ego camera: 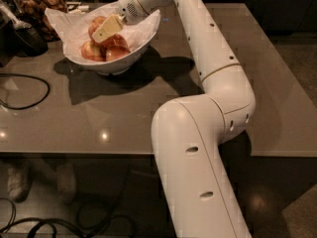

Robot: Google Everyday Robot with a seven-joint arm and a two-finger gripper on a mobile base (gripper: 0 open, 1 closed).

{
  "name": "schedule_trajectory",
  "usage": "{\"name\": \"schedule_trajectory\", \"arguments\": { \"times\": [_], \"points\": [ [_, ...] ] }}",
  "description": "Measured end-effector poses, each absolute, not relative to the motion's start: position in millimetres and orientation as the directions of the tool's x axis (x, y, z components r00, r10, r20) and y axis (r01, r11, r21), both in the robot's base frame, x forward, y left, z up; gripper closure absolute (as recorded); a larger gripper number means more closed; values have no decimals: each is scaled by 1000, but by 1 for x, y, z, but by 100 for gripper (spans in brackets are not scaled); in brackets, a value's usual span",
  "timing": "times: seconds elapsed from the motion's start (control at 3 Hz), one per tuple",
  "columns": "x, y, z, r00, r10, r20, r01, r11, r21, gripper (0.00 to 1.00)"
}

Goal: Pick apple from white bowl

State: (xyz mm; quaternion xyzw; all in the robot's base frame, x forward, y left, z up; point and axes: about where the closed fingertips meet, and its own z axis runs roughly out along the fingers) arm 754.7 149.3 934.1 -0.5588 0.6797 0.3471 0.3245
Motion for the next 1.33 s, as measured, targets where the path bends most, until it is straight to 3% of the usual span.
{"name": "schedule_trajectory", "arguments": {
  "times": [0.67, 1.33],
  "points": [
    [738, 143, 994, -184, -509, -841, -975, 200, 92, 100],
    [689, 160, 1045, -148, -442, -885, -988, 100, 115, 100]
  ]
}}
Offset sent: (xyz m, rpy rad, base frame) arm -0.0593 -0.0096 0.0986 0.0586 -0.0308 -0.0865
